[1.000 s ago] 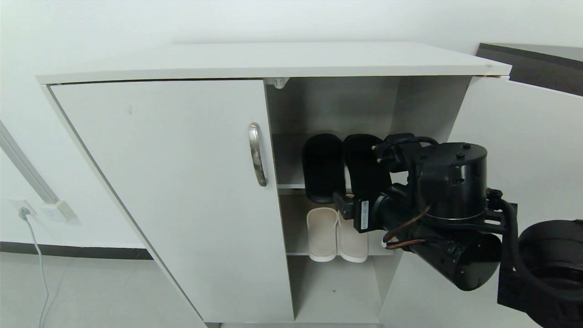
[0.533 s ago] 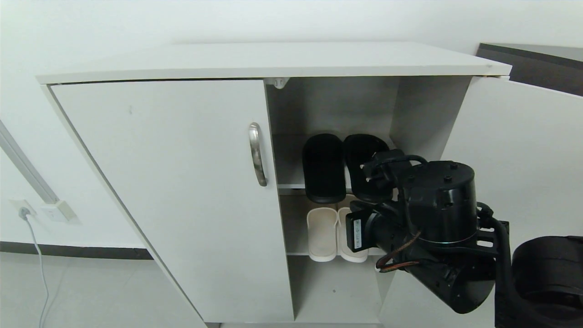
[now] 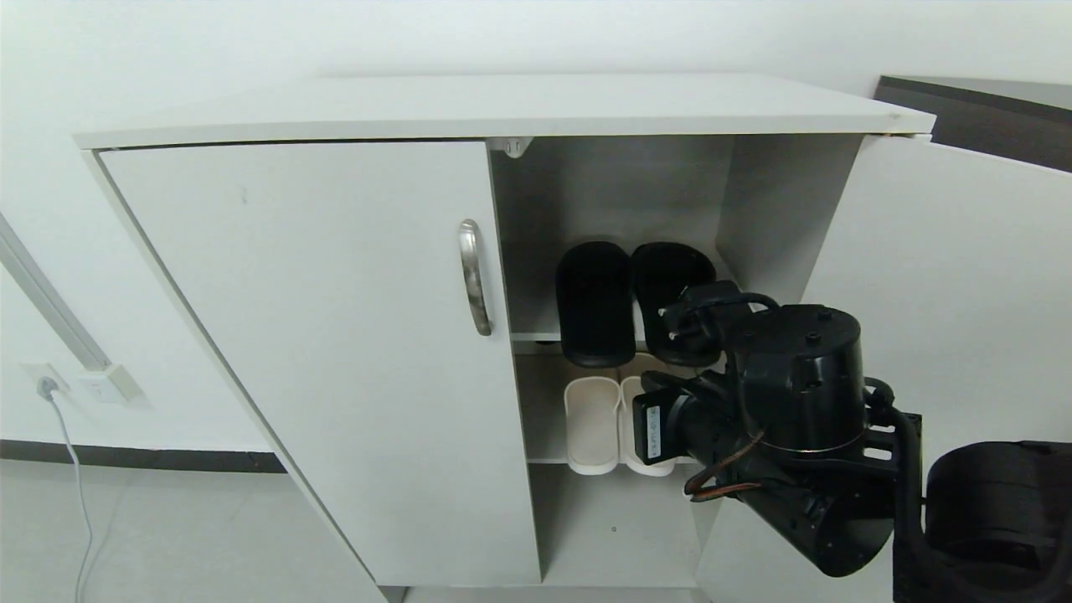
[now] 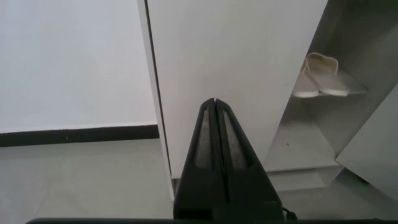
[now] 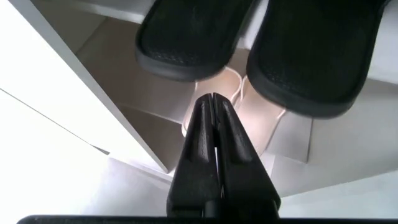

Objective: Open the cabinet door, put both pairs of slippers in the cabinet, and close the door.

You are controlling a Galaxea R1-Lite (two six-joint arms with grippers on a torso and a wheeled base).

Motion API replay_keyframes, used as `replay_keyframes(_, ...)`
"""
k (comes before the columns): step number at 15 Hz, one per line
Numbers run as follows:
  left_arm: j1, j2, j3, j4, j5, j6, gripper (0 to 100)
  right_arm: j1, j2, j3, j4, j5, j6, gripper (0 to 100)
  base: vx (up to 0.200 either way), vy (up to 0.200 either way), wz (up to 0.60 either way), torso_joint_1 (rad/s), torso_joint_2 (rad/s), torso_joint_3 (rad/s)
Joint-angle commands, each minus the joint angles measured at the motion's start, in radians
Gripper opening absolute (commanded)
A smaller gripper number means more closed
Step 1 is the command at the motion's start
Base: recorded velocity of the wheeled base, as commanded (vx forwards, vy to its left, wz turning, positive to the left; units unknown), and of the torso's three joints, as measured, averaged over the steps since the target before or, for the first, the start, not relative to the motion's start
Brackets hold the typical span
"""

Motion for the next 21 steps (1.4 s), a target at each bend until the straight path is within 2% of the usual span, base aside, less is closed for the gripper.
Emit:
replay_keyframes(1,0.000,0.001,0.000,-0.001,0.000,0.000,0,0.002,0.006,0.005,0.000,0.000,0.000,0,-0.200,0.000,0.00,0.012,0.00,-0.002)
replay_keyframes(9,0.000,0.001,0.000,-0.001,0.000,-0.002,0,-0.001,0.016,0.012,-0.005,0.006,0.006,0,-0.200,0.000,0.00,0.002,0.00,0.005)
replay_keyframes(15,0.000,0.001,0.000,-0.001,0.000,-0.002,0,-0.026,0.079,0.029,-0.069,0.009,0.000,0,-0.200,0.000,0.00,0.002,0.00,0.002)
replay_keyframes(21,0.000,0.001,0.000,-0.001,0.001,-0.003,0,-0.037,0.095,0.035,-0.077,0.009,-0.002,0,0.000,0.000,0.00,0.000,0.00,0.000)
